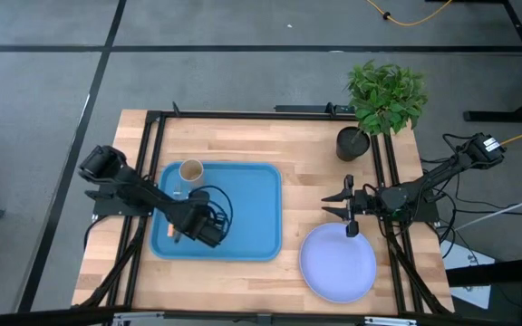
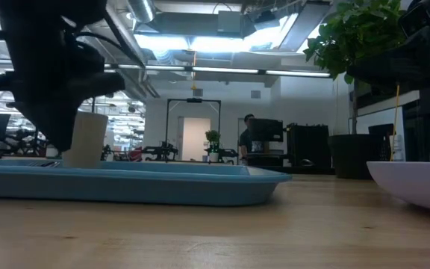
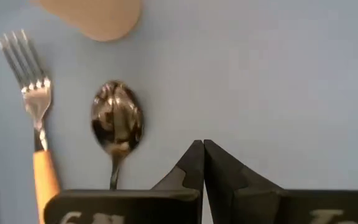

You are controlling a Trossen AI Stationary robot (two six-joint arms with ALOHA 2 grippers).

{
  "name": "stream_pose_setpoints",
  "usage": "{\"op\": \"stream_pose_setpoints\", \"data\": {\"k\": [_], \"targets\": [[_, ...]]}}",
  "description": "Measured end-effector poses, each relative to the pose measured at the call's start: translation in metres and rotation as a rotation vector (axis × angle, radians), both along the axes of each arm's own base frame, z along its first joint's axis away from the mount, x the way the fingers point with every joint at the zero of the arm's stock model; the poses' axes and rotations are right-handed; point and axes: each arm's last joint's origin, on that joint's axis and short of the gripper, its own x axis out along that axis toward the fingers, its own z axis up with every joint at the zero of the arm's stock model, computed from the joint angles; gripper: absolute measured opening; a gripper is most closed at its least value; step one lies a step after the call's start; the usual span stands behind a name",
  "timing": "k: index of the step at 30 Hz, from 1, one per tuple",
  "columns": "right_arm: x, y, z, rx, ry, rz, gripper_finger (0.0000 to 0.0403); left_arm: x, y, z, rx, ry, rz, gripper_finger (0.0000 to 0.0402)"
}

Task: Pick and place plate/cup/fork/spoon on tray
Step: Put the black spoon on the blue tray

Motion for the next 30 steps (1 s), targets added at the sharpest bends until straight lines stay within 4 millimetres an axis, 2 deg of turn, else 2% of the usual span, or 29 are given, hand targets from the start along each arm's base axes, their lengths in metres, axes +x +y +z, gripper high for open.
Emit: {"op": "stream_pose_setpoints", "data": {"k": [10, 19, 30], "targets": [[0.0, 0.0, 0.0, 0.001, 0.0, 0.0, 0.0115, 0.007, 0.009, -0.02, 0.027, 0.092, -0.005, 0.0], [0.0, 0.0, 0.0, 0.002, -0.001, 0.0, 0.0115, 0.009, 0.009, -0.037, 0.054, 0.161, -0.001, 0.0], [0.0, 0.0, 0.0, 0.003, -0.001, 0.001, 0.0115, 0.001, 0.012, -0.034, 0.073, 0.255, 0.014, 0.0]]}}
